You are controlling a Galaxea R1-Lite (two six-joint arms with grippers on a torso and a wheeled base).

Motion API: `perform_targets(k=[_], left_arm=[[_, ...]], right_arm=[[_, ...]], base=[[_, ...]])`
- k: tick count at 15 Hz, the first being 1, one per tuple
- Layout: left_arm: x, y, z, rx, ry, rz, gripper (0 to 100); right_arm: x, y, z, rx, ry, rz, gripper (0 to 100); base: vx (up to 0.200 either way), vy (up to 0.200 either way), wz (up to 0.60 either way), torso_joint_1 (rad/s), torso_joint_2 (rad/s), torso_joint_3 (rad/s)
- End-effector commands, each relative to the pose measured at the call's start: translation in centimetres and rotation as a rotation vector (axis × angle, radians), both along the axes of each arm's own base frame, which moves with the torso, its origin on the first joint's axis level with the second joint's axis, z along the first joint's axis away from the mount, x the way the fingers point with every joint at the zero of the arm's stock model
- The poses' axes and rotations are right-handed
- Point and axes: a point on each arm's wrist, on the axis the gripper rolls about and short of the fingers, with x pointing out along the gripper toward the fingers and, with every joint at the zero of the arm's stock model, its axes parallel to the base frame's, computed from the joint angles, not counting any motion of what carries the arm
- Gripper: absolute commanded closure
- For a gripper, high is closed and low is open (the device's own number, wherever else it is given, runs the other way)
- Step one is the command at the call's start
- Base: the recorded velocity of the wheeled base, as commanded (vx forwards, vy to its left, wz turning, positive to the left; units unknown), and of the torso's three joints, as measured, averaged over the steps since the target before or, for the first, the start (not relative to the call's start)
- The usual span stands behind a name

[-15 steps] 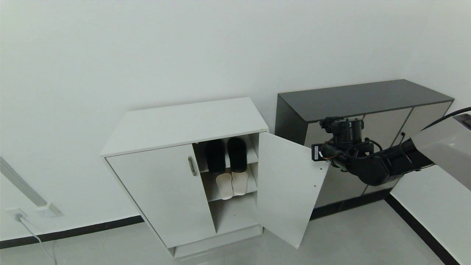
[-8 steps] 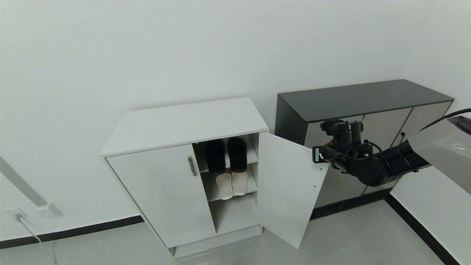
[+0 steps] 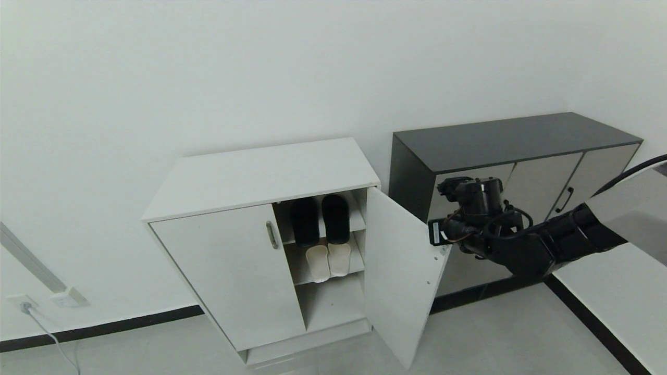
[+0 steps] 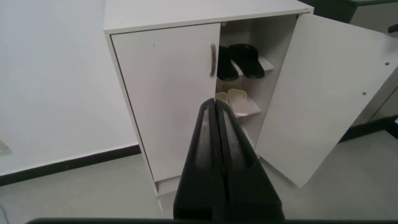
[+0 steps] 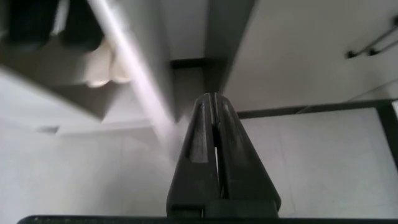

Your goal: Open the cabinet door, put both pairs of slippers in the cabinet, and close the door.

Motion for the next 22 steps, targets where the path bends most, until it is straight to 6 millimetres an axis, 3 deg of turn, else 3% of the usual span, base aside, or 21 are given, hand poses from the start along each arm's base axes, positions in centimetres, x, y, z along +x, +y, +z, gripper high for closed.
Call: perform_targets(k=[1,5,9,14,18,22], left_arm=[[0.0,0.0,0.0,0.0,0.0,0.001,100],[0.0,0.0,0.0,0.0,0.0,0.001,100],[0.0,0.0,0.0,0.0,0.0,0.001,100],[0.0,0.0,0.0,0.0,0.0,0.001,100],[0.0,0.0,0.0,0.0,0.0,0.001,100],[0.0,0.0,0.0,0.0,0.0,0.001,100]], right_arm=[[-2.7,1.7,0.5,-0.003,0.009,0.067,100],[-5.3,4.1,1.8,0.034,-0.004,0.145,100],[-5.0,4.3,0.4,0.023,0.029,0.145,100],[-6.7,4.5,1.7,0.054,0.001,0.218,100],[-7.4,4.6,1.5,0.058,0.014,0.246,100],[-7.8,4.8,1.5,0.069,0.027,0.289,100]], base=[[0.0,0.0,0.0,0.0,0.0,0.0],[0.0,0.0,0.0,0.0,0.0,0.0],[0.0,0.0,0.0,0.0,0.0,0.0],[0.0,0.0,0.0,0.0,0.0,0.0],[0.0,0.0,0.0,0.0,0.0,0.0],[0.0,0.0,0.6,0.001,0.0,0.007]])
